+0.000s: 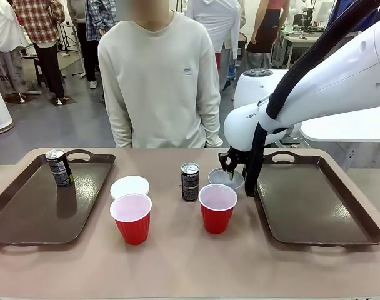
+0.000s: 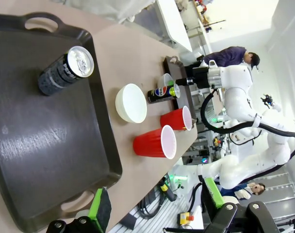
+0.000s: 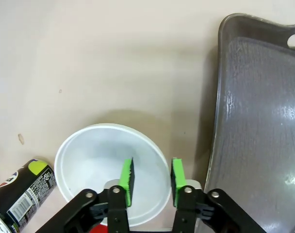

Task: Prepare tableware on both trays.
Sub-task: Pick up a Picnic Bowl from the table and place it on a Handle tray.

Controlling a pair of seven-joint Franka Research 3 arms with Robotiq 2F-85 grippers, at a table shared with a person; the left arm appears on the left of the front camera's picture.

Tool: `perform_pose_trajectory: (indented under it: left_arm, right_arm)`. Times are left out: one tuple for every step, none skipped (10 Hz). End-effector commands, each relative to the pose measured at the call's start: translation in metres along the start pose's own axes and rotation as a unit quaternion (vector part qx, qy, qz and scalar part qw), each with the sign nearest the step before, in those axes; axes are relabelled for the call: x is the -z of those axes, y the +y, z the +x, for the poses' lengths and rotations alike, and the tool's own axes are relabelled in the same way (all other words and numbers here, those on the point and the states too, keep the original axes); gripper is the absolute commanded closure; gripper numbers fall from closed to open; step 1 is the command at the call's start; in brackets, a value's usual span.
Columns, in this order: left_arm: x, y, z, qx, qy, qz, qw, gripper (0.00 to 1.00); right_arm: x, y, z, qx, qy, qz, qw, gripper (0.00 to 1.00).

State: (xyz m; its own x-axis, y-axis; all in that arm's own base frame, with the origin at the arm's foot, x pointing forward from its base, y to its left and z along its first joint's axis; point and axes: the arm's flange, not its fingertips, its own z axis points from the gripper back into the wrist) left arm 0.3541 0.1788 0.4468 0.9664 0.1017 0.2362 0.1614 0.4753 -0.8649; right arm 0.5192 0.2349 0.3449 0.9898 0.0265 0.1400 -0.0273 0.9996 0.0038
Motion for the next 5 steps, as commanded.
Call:
perform_pose_trajectory:
  left_arm:
    - [-0.0028, 0.0001, -0.0013, 0.003, 0.001, -0.005, 1.0, 0.0]
    - [-0.0028, 0.0001, -0.0013, 0.003, 0.001, -0.005, 1.0, 0.0]
    - [-0.0028, 0.0001, -0.0013, 0.003, 0.001, -0.005, 1.0, 0.0]
    - [-0.0028, 0.0001, -0.0013, 0.003, 0.001, -0.005, 1.0, 0.0]
    - [-0.0028, 0.0001, -0.0013, 0.003, 0.001, -0.005, 1.0, 0.0]
  right_arm:
    - [0.0029, -0.0022, -0.0045, -0.005, 0.0, 0.012, 1.0, 1.0]
    - [0.0031, -0.0026, -0.0052, -0.007, 0.001, 0.013, 1.0, 1.0]
    - [0.0031, -0.0028, -0.005, -0.007, 0.003, 0.013, 1.0, 1.0]
    - [0.0026, -0.0028, -0.0048, -0.007, 0.004, 0.014, 1.0, 1.0]
    - [0.0003, -0.0041, -0.0063, -0.007, 0.004, 0.015, 1.0, 1.0]
